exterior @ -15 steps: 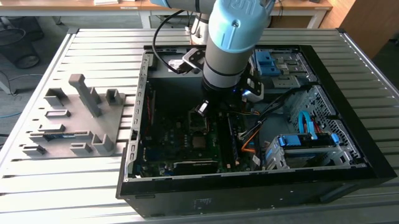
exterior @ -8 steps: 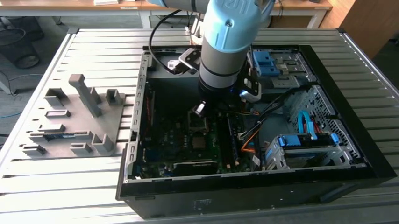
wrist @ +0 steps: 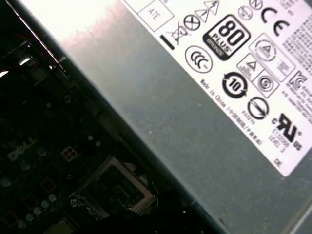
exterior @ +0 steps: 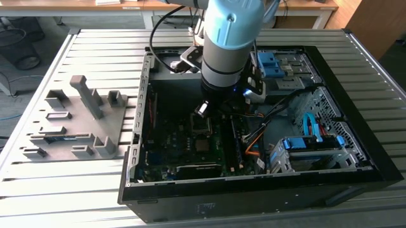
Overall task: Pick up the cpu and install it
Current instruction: 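Close the cpu cover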
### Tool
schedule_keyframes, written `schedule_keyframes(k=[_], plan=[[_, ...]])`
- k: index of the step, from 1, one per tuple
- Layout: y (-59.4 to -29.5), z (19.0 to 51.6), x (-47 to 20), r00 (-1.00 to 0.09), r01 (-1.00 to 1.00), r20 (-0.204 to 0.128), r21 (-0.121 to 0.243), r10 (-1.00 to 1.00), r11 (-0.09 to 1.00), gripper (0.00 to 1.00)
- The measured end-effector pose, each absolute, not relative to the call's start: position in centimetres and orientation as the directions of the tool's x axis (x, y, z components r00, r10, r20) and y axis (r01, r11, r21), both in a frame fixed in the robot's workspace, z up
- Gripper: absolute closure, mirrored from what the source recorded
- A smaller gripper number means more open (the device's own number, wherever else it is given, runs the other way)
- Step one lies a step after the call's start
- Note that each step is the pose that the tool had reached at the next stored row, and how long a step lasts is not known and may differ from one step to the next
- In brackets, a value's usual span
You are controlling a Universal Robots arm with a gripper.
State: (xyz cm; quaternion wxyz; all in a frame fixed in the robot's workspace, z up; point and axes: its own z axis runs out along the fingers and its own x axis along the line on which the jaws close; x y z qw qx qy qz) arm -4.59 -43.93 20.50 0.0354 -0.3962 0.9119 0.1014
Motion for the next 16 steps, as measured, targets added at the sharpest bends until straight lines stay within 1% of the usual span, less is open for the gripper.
schedule_keyframes(k=[16], plan=[[-43.94, 21.08, -5.19, -0.678, -0.735, -0.150, 0.151, -0.719, 0.661, 0.90]])
